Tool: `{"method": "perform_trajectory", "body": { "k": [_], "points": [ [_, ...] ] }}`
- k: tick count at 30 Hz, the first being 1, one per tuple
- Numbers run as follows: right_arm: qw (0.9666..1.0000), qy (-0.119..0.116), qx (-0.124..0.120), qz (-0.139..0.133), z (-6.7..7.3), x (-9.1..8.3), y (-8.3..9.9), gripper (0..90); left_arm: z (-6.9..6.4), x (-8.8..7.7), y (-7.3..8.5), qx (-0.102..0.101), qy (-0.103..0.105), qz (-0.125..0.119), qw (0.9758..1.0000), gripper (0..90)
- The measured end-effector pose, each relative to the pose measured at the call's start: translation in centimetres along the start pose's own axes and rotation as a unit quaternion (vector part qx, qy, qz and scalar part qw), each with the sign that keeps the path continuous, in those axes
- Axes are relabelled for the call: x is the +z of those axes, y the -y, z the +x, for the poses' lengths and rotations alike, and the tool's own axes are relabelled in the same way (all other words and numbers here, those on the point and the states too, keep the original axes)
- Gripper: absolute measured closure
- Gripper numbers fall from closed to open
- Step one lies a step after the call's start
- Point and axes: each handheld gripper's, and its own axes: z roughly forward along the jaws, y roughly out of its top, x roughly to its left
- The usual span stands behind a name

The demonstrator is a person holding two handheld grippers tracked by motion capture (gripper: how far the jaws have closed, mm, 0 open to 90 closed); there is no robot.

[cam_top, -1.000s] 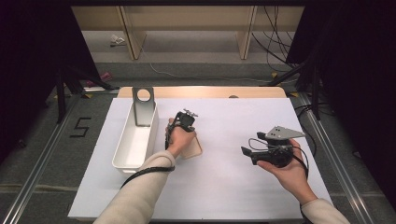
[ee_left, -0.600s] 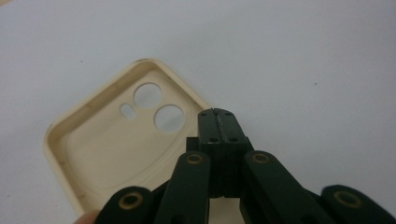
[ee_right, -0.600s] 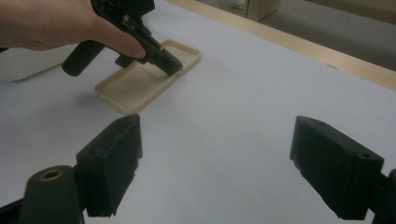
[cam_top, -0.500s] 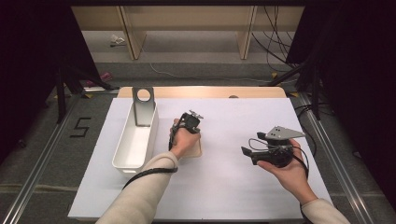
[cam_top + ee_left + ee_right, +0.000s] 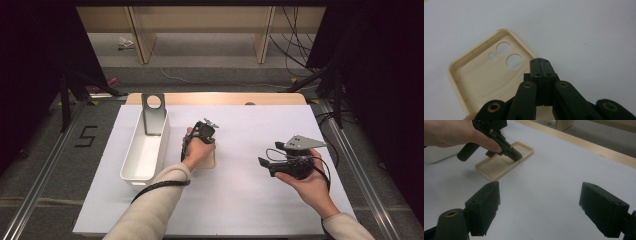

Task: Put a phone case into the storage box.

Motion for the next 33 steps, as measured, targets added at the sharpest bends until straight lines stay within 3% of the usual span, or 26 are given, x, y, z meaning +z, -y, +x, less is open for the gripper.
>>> {"method": "perform_trajectory", "body": {
  "k": [33],
  "points": [
    [1.0000,0.000,-0.001,0.001,0.02,0.03,0.01,17.8,-0.50,-0.03,0.00,0.013,0.009,0.000,0.9999,89.7]
  ]
}}
